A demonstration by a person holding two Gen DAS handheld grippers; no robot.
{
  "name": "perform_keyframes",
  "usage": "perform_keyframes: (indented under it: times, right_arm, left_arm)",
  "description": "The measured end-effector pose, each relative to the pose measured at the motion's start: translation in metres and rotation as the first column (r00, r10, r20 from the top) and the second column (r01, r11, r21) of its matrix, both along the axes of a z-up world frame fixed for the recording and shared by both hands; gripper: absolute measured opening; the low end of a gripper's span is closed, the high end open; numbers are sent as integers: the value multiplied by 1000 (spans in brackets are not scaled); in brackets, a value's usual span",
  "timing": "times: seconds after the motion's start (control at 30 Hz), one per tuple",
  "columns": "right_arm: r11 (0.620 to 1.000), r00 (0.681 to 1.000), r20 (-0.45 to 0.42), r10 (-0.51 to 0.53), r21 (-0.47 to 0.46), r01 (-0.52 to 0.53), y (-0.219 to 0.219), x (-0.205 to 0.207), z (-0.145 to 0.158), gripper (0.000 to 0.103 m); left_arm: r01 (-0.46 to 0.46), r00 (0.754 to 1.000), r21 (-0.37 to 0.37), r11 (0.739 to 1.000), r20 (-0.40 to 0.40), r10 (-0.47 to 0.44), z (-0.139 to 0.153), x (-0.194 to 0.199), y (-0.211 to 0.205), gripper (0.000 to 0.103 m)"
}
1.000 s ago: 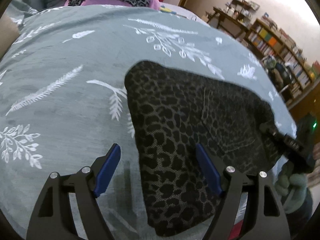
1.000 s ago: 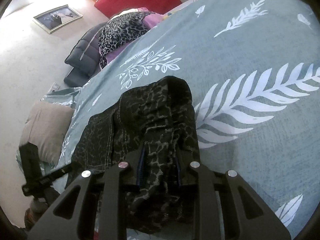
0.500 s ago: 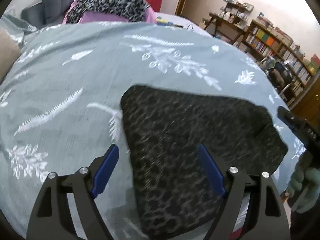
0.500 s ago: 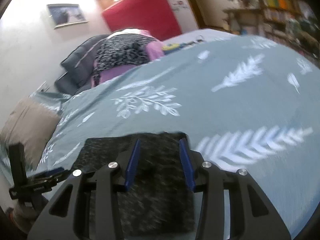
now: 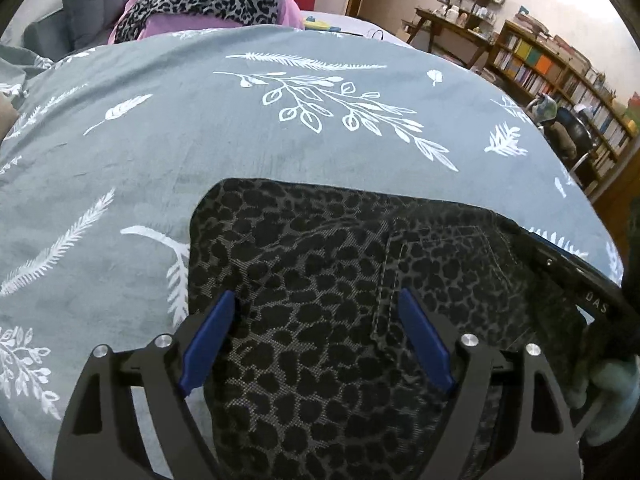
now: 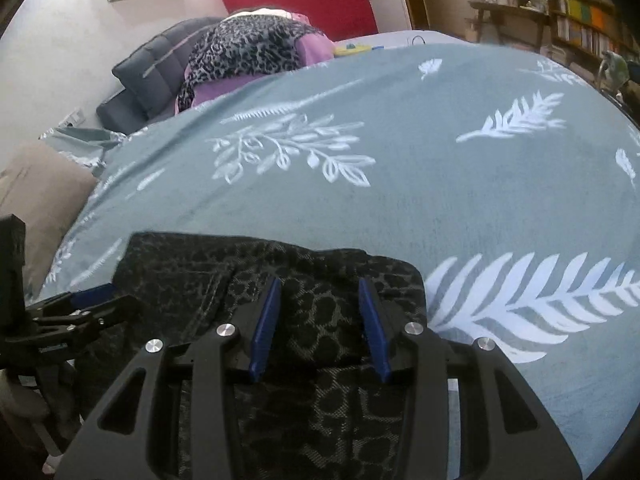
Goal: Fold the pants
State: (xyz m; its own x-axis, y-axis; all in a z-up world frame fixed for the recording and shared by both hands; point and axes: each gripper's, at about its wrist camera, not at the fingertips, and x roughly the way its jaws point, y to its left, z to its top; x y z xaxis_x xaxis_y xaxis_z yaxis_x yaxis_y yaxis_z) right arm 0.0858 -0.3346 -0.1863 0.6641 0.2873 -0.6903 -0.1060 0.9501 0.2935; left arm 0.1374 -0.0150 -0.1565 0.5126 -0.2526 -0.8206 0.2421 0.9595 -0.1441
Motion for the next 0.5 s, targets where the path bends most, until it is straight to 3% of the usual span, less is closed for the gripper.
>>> perform_keyframes:
  times: [0.17,0.43,0.47,0.5]
  right_arm:
    - [990,999,41,14,-141,-8,18,-3,-5,46]
    - [994,999,40,20,-105,-16,16,-12,14,55]
    - [994,998,66,16,-110,-9,17,-20,22,60]
    - [993,996,93,15,-116,-4,19,-29,29,71]
  left_arm:
    - [33,997,64,997,63,-37,-9,-8,-11,94]
    - [14,999,74,997,37,-17,-1,-8,-10,94]
    - [7,999,77,997,37,-10,1,-9,-9,94]
    - [0,999,78,997,35,-3,3,-11,-8,94]
